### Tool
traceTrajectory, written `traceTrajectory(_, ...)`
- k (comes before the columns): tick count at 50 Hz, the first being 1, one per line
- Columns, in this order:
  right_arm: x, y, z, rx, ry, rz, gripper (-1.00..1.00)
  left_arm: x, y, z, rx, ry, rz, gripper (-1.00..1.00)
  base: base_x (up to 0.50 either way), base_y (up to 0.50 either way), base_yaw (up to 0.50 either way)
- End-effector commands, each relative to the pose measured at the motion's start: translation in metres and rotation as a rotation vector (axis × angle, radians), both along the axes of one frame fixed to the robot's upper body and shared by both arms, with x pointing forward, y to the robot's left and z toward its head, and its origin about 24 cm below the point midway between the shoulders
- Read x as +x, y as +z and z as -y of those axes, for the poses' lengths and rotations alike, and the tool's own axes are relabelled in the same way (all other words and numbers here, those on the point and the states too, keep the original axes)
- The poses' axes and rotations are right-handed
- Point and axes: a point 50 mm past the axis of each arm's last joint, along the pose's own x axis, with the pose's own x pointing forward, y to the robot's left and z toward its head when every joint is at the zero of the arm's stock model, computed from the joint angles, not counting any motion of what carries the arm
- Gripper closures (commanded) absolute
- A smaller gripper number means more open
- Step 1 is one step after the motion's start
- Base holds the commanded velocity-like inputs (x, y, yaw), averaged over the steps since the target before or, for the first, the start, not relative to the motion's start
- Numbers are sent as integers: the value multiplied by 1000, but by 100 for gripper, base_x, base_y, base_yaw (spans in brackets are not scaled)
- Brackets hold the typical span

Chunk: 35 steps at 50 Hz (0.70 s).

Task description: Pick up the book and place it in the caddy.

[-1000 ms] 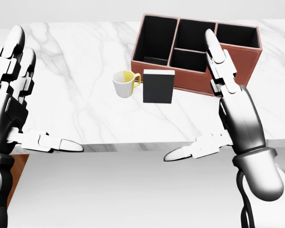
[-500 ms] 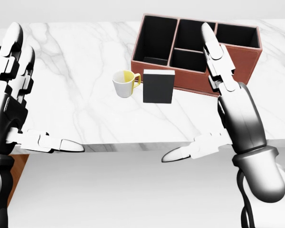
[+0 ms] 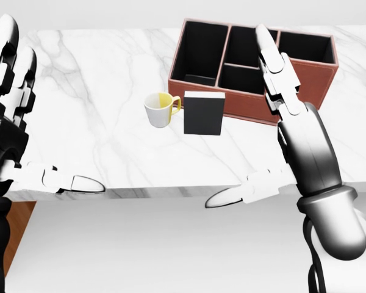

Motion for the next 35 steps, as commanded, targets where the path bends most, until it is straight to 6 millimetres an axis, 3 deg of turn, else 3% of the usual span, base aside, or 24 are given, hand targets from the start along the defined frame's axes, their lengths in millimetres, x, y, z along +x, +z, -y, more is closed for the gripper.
traceTrajectory(1, 0, 2, 0, 1, 1, 9, -100, -2, 5, 0, 3, -1, 21, -100, 15, 0, 0)
traceTrajectory(35, 1, 1, -1, 1, 0, 6, -100, -1, 0, -1, 13, -7, 1, -100, 23, 0, 0)
